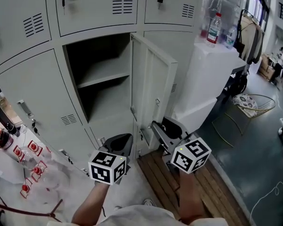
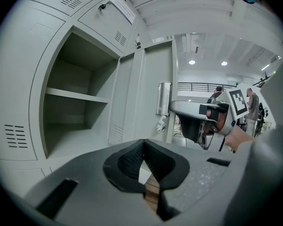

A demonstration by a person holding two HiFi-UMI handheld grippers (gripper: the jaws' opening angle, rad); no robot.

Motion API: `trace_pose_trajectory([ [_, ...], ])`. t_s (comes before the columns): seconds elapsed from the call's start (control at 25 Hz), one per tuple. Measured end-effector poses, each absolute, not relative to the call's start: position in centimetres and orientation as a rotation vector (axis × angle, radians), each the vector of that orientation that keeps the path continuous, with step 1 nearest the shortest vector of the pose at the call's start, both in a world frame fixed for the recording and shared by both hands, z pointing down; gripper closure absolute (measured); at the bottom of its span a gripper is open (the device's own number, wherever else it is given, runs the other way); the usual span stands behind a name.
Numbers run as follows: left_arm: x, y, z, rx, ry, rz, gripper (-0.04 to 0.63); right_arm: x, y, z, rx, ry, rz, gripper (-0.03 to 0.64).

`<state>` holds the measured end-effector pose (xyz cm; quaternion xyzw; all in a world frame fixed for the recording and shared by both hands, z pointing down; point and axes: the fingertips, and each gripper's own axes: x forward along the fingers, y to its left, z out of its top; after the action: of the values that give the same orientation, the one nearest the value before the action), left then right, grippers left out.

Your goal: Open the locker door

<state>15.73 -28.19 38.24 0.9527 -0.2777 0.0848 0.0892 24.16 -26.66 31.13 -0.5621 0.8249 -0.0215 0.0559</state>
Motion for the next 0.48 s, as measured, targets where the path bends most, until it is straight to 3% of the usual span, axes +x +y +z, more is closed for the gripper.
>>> trace_pose_trajectory([
  [0.48,20.0,-28.0,37.9,2.824,-0.910,0.250,0.589,28.4,-26.7,31.2,-1.641,2.557,-0.060,0.503],
])
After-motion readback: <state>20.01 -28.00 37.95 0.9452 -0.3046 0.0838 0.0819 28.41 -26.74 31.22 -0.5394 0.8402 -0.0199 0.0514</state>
